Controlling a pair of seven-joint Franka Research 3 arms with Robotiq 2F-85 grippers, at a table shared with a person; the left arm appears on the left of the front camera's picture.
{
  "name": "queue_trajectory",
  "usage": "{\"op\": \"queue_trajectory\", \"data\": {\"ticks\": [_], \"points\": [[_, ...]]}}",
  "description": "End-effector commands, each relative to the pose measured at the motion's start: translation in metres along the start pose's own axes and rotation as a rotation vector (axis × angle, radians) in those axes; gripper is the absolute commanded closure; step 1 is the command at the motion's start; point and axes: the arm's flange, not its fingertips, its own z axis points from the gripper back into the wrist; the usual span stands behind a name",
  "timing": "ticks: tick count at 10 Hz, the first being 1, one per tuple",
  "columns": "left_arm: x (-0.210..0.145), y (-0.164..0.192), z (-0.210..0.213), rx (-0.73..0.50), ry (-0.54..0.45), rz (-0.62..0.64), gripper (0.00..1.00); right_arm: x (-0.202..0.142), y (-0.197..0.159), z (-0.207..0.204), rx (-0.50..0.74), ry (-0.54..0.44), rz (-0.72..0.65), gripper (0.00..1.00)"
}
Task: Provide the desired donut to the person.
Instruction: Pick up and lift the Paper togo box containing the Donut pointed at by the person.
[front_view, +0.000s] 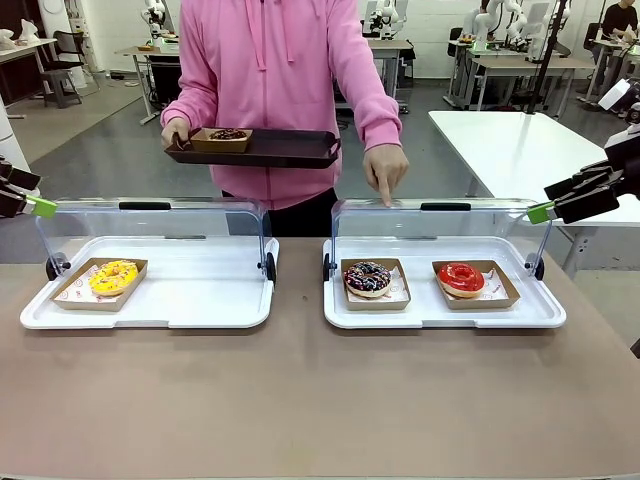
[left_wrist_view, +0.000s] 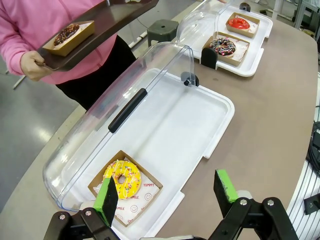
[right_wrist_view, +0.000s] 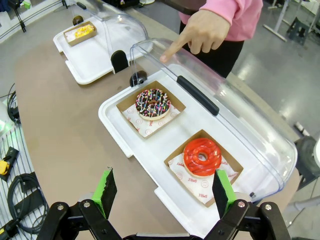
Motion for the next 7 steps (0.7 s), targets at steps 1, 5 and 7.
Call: {"op": "queue_trajectory", "data": {"ticks": [1, 5, 7], "points": [[0.0009, -0.0001, 0.0, 0.004, -0.006, 0.007, 0.0, -0.0018, -0.0003, -0.001, 0.011, 0.001, 0.009, 0.0], [0.0009, -0.0001, 0.0, 0.004, -0.006, 0.007, 0.0, -0.0018, -0.0003, -0.001, 0.011, 0.001, 0.009, 0.0], [0.0009, -0.0001, 0.0, 0.004, -0.006, 0.007, 0.0, -0.0018, -0.0003, -0.001, 0.011, 0.001, 0.009, 0.0]]}}
